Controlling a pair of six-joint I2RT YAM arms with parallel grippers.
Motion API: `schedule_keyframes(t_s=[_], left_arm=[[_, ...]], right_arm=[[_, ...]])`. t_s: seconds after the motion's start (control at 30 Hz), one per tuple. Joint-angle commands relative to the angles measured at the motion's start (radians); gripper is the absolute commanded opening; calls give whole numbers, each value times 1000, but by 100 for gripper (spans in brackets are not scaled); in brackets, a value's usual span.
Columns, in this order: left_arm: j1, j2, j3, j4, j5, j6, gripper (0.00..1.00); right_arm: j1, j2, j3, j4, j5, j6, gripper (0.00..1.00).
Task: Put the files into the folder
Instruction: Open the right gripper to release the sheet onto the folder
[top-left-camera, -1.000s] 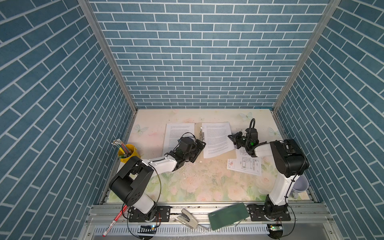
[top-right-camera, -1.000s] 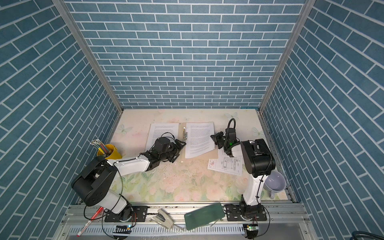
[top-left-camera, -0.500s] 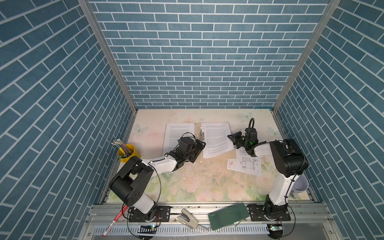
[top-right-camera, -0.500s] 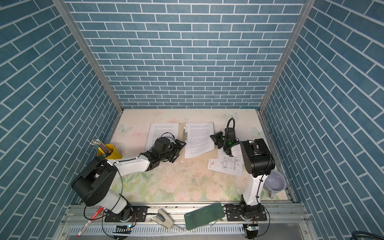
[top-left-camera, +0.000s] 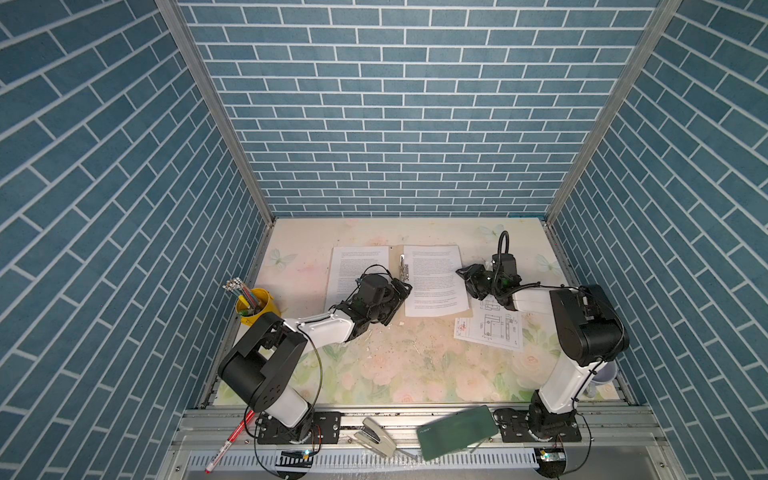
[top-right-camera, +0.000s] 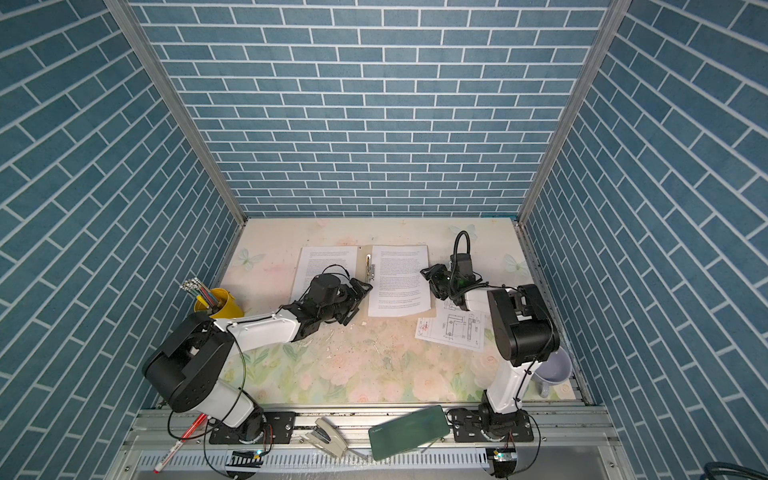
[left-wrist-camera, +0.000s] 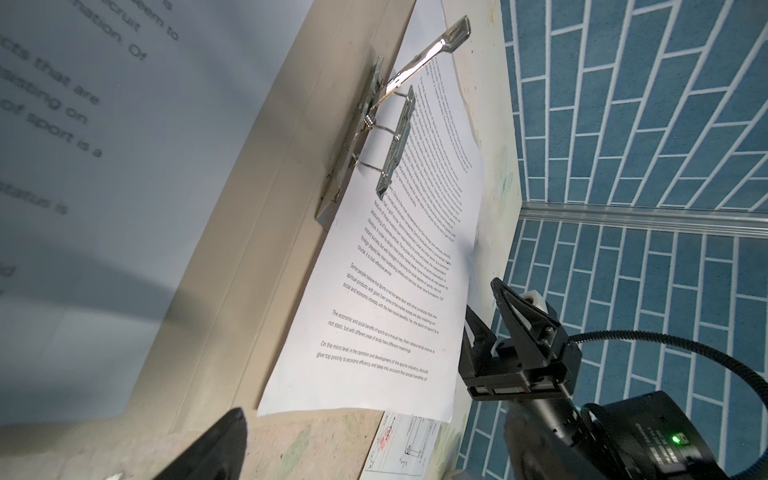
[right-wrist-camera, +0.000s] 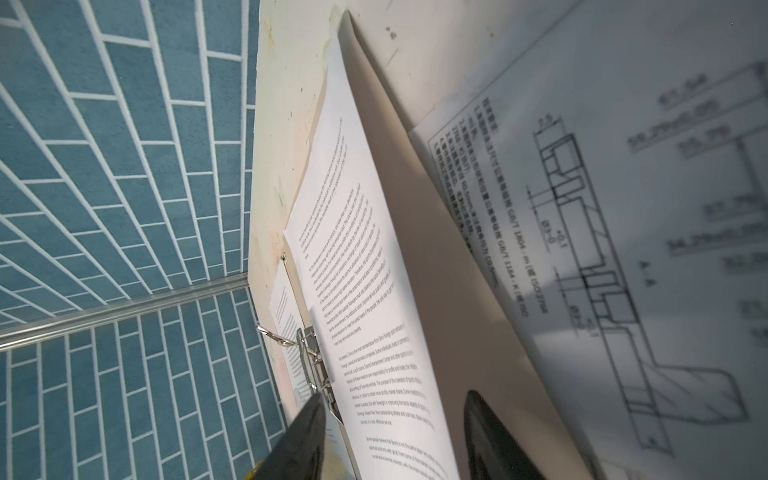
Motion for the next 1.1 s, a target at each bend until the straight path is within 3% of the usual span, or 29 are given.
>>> schedule_keyframes(t_s=[0.0,0.4,0.63,1.07], left_arm=[[-5,10,28,-31,-2,28,98],[-6,25,66,-72,15,63,99],[-5,35,88,-77,17,80,100],[-4,36,77,-67,11,76,100]], right_arm=[[-20,-45,47,-125,20,-86,56],[-45,-56,129,-376,7,-275,61],[-46,0,122,-341,-48,-315,60],[-44,37,126,-351,-43,-369,60]])
